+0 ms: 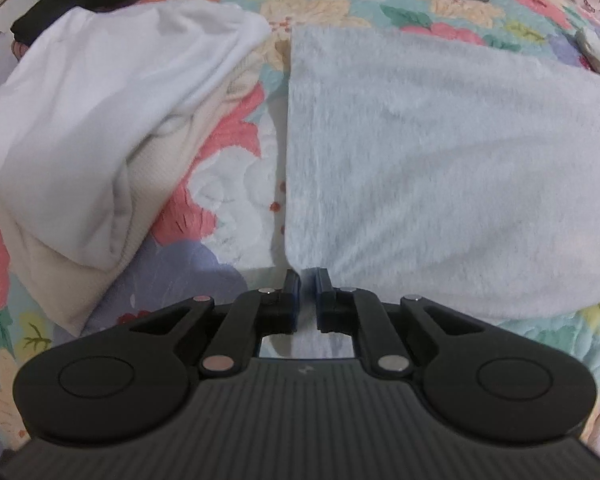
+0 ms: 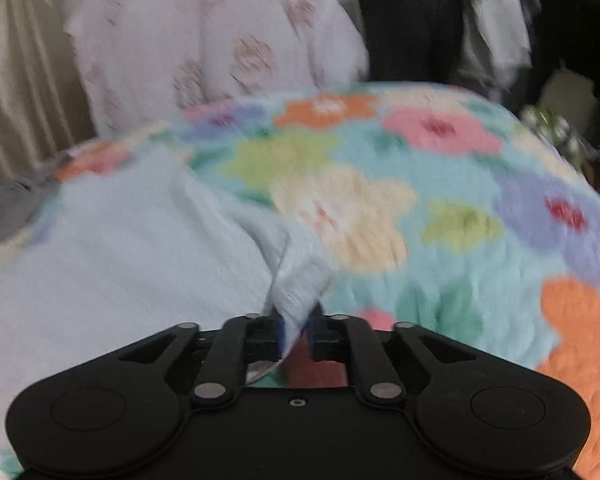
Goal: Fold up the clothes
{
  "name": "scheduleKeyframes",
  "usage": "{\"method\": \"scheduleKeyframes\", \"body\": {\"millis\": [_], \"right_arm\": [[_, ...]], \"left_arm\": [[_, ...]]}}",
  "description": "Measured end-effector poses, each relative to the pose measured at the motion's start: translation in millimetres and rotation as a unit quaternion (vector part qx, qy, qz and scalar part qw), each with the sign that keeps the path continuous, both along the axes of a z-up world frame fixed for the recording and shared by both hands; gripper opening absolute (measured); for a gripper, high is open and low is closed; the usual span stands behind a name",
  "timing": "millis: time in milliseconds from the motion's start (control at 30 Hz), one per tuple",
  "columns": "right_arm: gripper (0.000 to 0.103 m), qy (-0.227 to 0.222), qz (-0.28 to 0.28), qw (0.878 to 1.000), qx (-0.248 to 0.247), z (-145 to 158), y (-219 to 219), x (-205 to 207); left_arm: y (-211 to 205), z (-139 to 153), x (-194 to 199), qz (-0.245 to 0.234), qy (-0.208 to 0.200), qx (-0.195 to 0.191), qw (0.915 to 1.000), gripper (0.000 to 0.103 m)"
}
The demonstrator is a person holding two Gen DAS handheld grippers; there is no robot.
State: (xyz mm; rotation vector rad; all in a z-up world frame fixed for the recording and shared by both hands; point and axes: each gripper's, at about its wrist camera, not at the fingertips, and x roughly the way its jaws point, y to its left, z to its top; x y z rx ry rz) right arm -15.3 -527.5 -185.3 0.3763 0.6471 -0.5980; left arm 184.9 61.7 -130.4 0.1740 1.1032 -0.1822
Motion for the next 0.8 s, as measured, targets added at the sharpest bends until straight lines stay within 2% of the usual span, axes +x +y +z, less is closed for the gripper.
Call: {"method": "scheduleKeyframes", "body": {"millis": [33,67,100,133,167,267,367,500,567,667,733,800], "right_arm": [[0.026,0.004,-0.008,1.0,-0.023,1,6,-2],[0.032,0.009,-0.017,0.998,-0.055,3,14,-5],[0.045,0.024,-0.026,0.994,-0.1,6,24,-6],[0.05,0.044,-0.029,0.988,-0.146,10,34,-6],[0.05,0.054,-0.024,0.983,-0.175,15,42,-6],[0.05,0.043,-0.005,0.977,-0.21,38,55,-8],[0.05,0.022,0.013,0.981,-0.192,58,58,1],[0.051,0.005,0.044,0.986,-0.159,66,55,15],[0.051,0.001,0.081,0.986,-0.147,63,56,29],[0.052,-0.008,0.144,0.985,-0.097,68,56,48],[0.052,-0.004,0.186,0.981,-0.06,74,55,70],[0.054,0.002,0.227,0.974,-0.023,81,53,94]], "left_arm": [[-1,8,-3,-0.005,-0.01,-0.004,0.9999,0.012],[-2,16,-6,-0.009,-0.021,-0.007,0.9997,0.021],[-3,25,-7,-0.015,-0.034,-0.013,0.9992,0.027],[-4,33,-9,-0.022,-0.047,-0.018,0.9985,0.04],[-6,42,-10,-0.029,-0.06,-0.024,0.9975,0.045],[-20,60,-3,-0.051,-0.081,-0.051,0.9941,0.046],[-46,65,10,-0.097,-0.08,-0.077,0.989,0.047],[-100,68,22,-0.164,-0.076,-0.08,0.9803,0.053],[-130,69,26,-0.196,-0.079,-0.077,0.9744,0.056],[-177,68,45,-0.241,-0.075,-0.087,0.9637,0.061],[-210,64,70,-0.262,-0.062,-0.115,0.9562,0.061],[-246,56,103,-0.269,-0.028,-0.164,0.9487,0.061]]}}
